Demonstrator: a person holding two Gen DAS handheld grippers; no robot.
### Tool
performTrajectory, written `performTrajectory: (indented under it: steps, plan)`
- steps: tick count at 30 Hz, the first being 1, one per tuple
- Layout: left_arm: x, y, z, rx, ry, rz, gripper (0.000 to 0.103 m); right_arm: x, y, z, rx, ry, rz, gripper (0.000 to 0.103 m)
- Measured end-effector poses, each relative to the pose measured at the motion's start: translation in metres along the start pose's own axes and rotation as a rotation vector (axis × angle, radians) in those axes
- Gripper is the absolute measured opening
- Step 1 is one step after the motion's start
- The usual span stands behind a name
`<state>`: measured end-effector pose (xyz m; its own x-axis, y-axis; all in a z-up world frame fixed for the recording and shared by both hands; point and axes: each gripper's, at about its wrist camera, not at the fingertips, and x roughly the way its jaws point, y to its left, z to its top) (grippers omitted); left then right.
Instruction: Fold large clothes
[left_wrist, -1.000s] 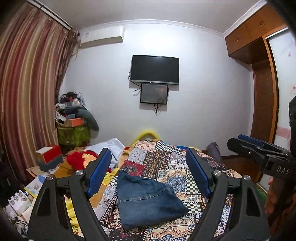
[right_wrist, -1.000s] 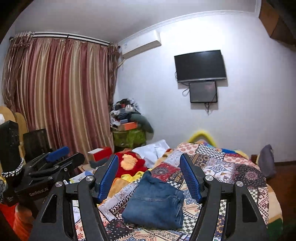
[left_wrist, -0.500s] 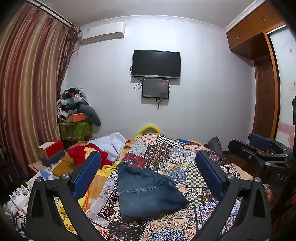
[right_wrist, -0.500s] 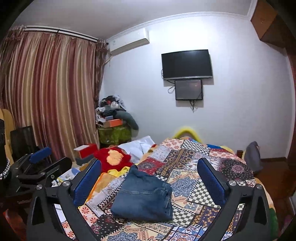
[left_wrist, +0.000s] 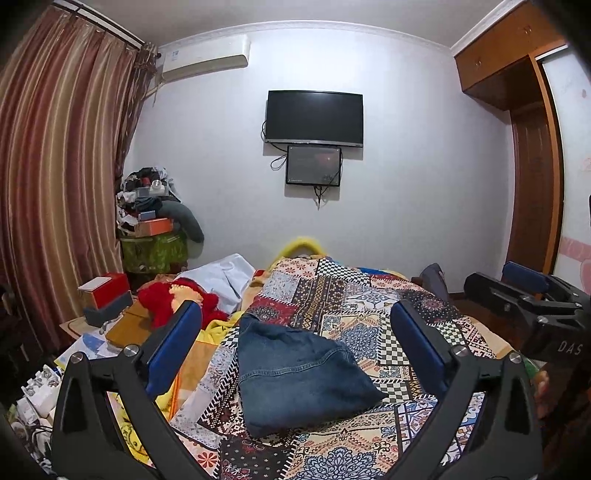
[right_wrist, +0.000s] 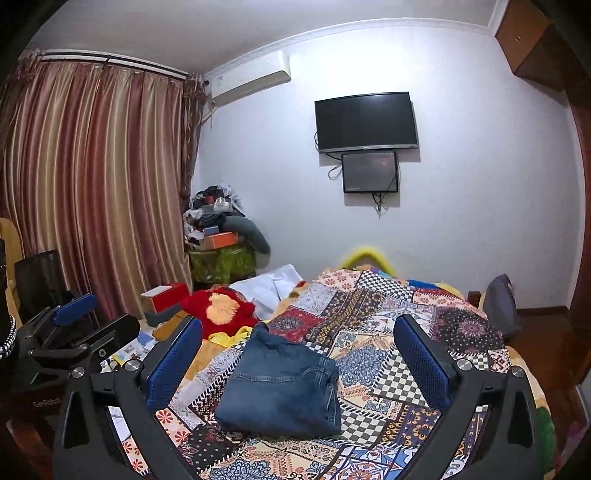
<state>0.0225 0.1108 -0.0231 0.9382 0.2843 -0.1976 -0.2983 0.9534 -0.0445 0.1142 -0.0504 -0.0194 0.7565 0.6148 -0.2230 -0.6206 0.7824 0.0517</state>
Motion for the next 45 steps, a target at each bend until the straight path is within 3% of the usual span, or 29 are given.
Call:
performTrajectory:
  steps: [45]
  plan:
    - [-0.0026, -0.0096, 0.0051, -0.004, 0.010, -0.023, 0.103, -0.0033, -0.0044, 0.0010, 0.013, 0.014, -0.013, 0.103]
